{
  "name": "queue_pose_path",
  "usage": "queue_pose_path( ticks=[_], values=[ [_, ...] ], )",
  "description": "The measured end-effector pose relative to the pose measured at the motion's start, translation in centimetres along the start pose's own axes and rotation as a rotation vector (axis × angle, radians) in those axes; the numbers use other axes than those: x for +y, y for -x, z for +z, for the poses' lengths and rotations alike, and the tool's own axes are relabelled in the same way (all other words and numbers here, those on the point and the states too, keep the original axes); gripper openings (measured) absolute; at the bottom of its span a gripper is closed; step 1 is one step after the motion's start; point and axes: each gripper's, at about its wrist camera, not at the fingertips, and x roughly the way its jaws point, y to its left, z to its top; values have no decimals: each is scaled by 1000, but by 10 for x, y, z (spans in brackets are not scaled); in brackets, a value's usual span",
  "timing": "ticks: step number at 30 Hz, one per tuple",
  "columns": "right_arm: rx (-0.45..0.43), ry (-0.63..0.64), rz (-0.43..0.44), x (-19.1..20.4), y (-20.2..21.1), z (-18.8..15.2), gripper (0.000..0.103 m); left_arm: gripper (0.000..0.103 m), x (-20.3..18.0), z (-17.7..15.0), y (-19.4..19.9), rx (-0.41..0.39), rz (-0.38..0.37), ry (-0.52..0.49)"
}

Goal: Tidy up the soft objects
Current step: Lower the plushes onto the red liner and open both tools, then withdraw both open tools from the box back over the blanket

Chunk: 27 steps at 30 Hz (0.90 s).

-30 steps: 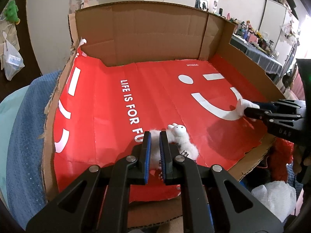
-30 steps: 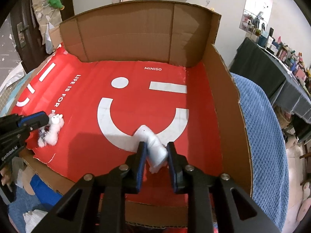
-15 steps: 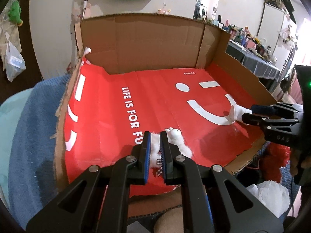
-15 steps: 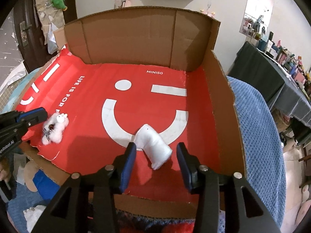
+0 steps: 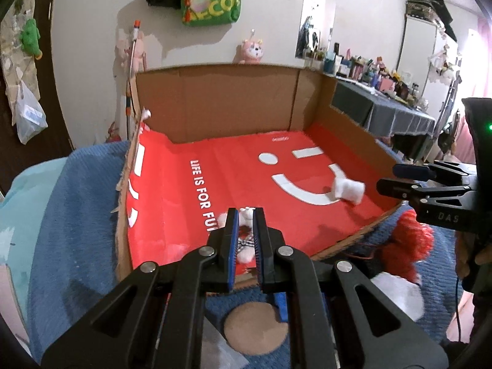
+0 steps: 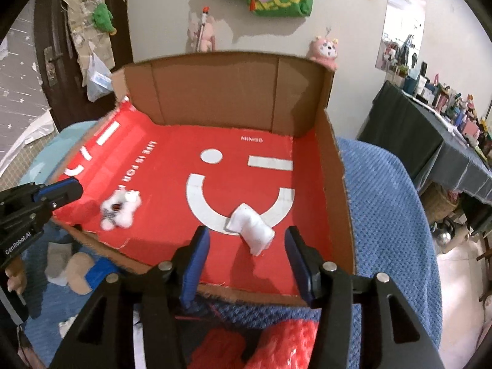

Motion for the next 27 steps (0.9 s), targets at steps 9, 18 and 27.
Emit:
queue_pose_path(
  ticks=[9,18,27],
  values=[
    [-113,1,26,11,57,-15,61,9,-14,-9,53,-102,-13,18],
    [-222,-2,43,19,111,-46,66,9,-31,-34,96,-180,-22,12],
    [-280,-22,66,29,137,-88,67,9,-44,-66,123,-215,-15,1]
  ],
)
